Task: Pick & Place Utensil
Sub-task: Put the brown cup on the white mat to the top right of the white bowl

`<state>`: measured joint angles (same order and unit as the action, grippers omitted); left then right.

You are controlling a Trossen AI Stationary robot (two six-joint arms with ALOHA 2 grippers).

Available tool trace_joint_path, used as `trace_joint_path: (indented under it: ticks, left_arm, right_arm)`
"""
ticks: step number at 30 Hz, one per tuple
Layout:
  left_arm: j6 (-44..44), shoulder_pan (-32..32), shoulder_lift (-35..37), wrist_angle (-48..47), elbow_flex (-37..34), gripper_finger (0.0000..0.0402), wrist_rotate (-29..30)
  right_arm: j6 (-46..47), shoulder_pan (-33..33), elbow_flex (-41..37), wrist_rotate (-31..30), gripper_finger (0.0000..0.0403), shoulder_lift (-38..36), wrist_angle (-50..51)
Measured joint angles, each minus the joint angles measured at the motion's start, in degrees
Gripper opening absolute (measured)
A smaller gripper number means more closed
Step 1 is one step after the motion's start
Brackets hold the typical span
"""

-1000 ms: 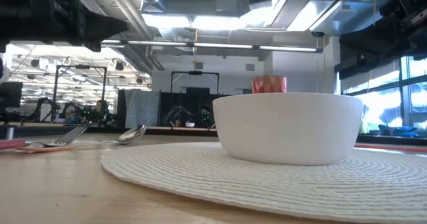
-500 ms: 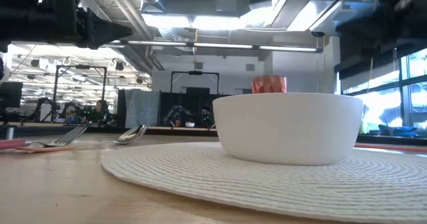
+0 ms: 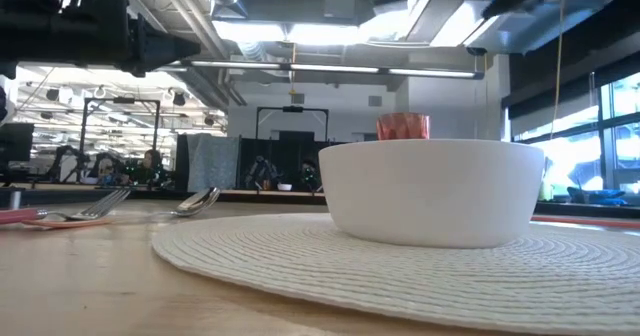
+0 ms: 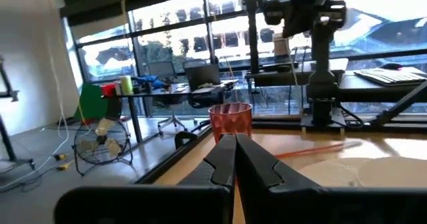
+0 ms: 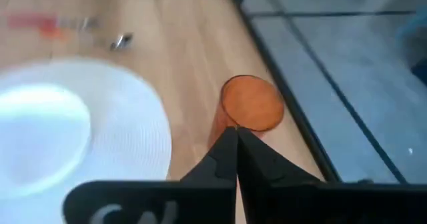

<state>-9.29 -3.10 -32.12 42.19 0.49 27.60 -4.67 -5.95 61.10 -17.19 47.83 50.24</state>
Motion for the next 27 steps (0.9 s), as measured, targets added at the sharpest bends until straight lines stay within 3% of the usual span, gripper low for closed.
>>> trace_joint_path:
  ticks: [5, 9, 13, 16, 21, 27]
  left_arm:
    - [-0.63, 0.69, 0.00, -0.63, 0.00, 0.0006, 7.24]
    - [-1.27, 0.73, -0.02, -2.75, 0.00, 0.0006, 12.20]
    - [1.07, 0.73, -0.02, -4.13, 0.00, 0.0006, 11.87]
    - [1.52, 0.57, -0.02, -5.52, 0.00, 0.0006, 11.84]
    - [4.04, 0.54, -0.02, -8.92, 0.00, 0.0006, 11.78]
    - [4.27, 0.51, -0.02, -10.51, 0.00, 0.0006, 11.77]
  right_arm:
    - [-17.95, -5.98, 9.77, 5.63, 0.0001, 11.57, 2.78]
    - [-16.20, -7.72, 14.75, 5.84, 0.0003, 18.96, 1.91]
    - [-17.49, -8.26, 16.67, 11.66, 0.0014, 25.83, 4.85]
    - [-19.63, -8.38, 16.76, 12.59, 0.0029, 29.95, 5.20]
    - [-21.29, -10.14, 16.76, 12.30, 0.0073, 35.38, 5.23]
    - [-22.35, -11.88, 16.76, 12.27, 0.0159, 36.53, 3.66]
